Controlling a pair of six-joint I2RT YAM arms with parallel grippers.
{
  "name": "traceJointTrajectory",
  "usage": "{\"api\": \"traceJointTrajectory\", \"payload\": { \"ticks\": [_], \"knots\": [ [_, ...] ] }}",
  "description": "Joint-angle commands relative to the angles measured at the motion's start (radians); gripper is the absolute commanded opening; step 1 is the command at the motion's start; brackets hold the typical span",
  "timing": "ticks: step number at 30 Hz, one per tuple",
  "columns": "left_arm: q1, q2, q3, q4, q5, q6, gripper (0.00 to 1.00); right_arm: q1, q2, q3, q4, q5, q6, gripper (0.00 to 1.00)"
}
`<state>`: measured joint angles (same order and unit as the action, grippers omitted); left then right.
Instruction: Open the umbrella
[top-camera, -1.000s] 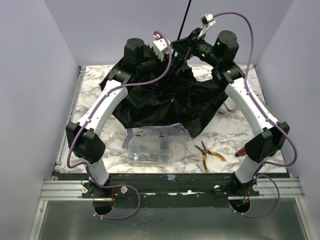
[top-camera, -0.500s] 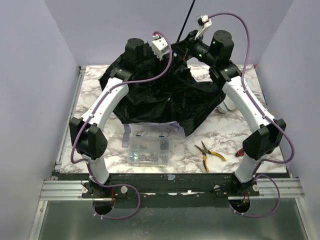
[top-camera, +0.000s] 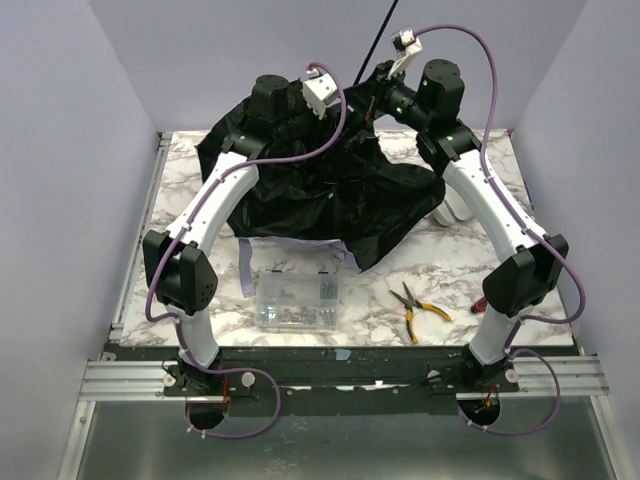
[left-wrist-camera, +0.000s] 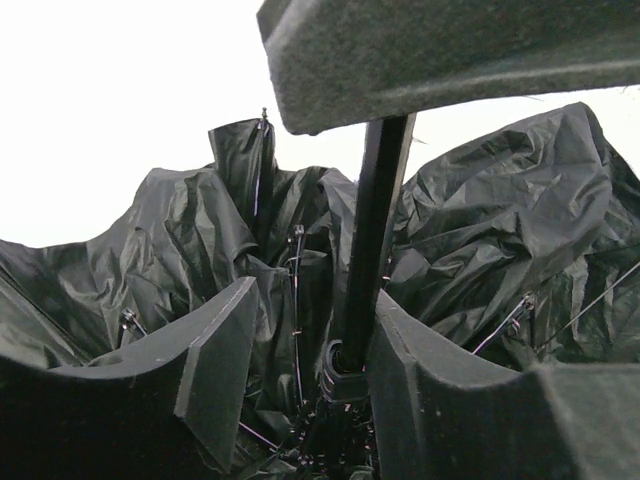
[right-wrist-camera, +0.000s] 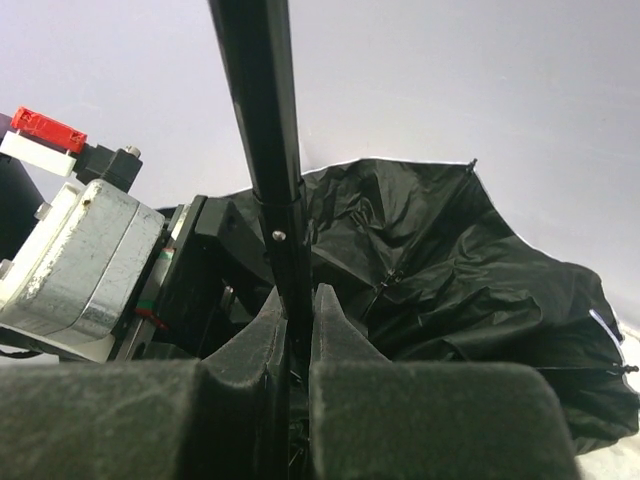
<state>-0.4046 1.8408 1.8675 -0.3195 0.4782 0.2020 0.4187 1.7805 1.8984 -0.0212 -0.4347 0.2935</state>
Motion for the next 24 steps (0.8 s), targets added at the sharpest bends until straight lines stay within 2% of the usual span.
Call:
{"api": "traceJointTrajectory", "payload": {
  "ticks": [1,11,16,17,19,21,24],
  "knots": [
    [0.096,0.121,-0.085,-0.323,-0.201,0.079,0.50,-0.027,-0.108,0.187,0.309,0.001,0.064,0.01],
    [0.122,0.135,-0.100,-0.323,-0.209,0.123,0.51,-0.038,-0.111,0.194,0.323,-0.003,0.085,0.01],
    [0.129,0.148,-0.108,-0.331,-0.227,0.148,0.48,-0.048,-0.117,0.195,0.326,-0.002,0.088,0.01],
    [0.131,0.145,-0.112,-0.327,-0.222,0.151,0.45,-0.050,-0.117,0.197,0.327,-0.004,0.091,0.01],
    [0.134,0.124,-0.129,-0.289,-0.197,0.154,0.33,-0.049,-0.119,0.190,0.329,-0.011,0.101,0.01],
    [0.133,0.083,-0.146,-0.230,-0.169,0.154,0.17,-0.049,-0.122,0.168,0.333,-0.029,0.117,0.01],
    [0.127,0.063,-0.113,-0.199,-0.166,0.168,0.09,-0.049,-0.134,0.122,0.339,-0.056,0.147,0.01]
  ]
}}
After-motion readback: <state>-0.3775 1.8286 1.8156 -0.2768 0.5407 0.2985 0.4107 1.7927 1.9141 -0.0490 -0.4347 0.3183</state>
